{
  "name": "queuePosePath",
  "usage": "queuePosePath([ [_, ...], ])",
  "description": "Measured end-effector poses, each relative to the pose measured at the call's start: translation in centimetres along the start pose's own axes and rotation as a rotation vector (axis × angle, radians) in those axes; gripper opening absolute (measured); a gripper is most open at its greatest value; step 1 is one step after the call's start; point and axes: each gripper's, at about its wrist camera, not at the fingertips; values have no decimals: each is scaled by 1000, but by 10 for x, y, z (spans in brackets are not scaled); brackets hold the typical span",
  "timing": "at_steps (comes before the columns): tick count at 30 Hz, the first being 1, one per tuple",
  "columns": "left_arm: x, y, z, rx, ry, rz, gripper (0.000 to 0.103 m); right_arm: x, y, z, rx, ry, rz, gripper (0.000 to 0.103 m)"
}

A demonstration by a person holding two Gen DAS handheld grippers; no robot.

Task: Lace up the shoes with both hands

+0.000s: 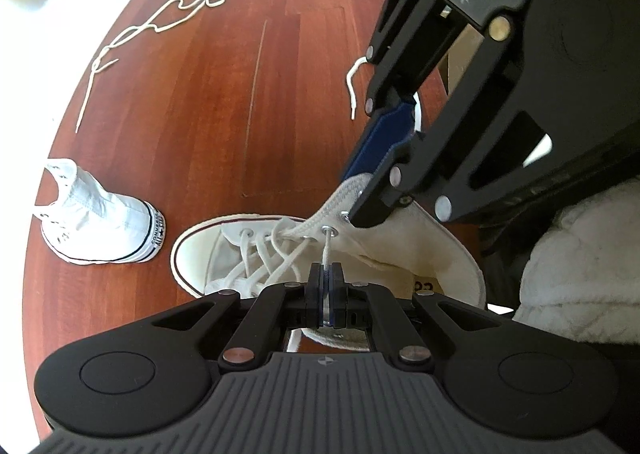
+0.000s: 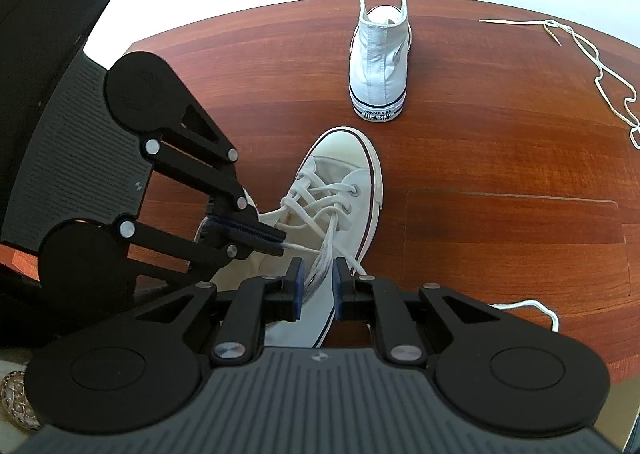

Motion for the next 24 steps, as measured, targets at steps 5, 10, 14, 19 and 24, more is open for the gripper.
queuePosePath([
  [5,0,-4,2,18,-4,-16,3,-2,-1,-7,25,-8,-25,17],
  [10,0,-5,0,36,-9,-48,3,1,-7,-23,59,-11,-51,17],
  [14,1,-6,2,37,-11,-78,4,9,-9,-31,51,-7,-86,17],
  [19,-1,-6,2,25,-21,-147,12,23,-10,-20,-14,-10,-196,17],
  [24,-6,-7,-3,13,-53,-244,33,30,-11,-9,-54,-67,-293,17],
])
Point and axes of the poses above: each gripper's, at about its wrist camera, not at the fingertips, and z roughly the way its jaws point, x to its right, y to its underside
